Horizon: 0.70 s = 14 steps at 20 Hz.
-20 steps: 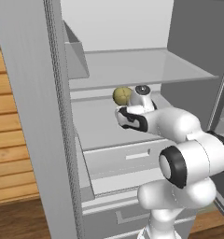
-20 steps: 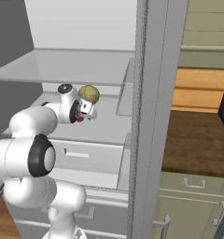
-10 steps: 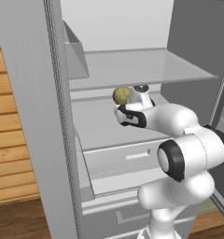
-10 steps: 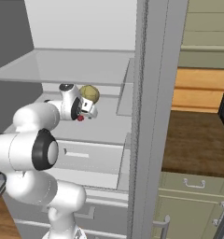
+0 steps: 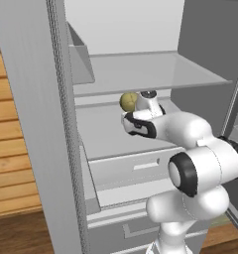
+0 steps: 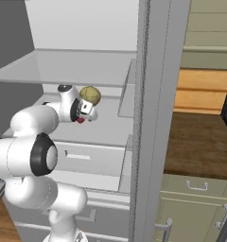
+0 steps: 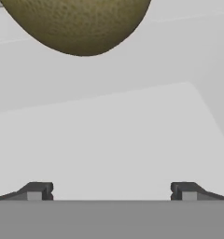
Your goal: Take the strawberry from the fridge and place it on top of the pancake, located on the dining counter.
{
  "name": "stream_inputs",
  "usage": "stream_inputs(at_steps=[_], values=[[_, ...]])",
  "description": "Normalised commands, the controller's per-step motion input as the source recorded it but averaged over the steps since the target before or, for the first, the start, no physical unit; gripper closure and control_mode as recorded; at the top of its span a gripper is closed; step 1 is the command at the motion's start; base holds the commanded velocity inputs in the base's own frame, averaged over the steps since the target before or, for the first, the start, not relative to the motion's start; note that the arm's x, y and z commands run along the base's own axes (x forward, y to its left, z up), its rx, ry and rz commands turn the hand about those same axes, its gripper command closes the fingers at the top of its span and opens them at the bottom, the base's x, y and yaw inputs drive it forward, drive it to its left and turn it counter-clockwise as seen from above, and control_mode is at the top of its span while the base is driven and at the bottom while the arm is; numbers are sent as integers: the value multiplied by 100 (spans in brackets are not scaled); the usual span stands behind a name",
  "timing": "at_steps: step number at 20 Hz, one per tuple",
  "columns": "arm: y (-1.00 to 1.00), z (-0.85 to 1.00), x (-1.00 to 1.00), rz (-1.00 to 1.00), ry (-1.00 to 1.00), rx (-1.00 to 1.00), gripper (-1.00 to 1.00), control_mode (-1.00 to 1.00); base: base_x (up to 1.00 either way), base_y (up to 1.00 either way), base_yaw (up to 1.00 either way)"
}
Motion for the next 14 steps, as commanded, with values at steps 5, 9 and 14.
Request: stream_inputs(at_steps=[5,9,14], values=[[1,-18,-24,-2,0,0,-100,-100,0,0,0],[0,-11,0,0,0,0,-100,-100,0,0,0],[5,-25,-1,0,0,0,-100,-100,0,0,0]])
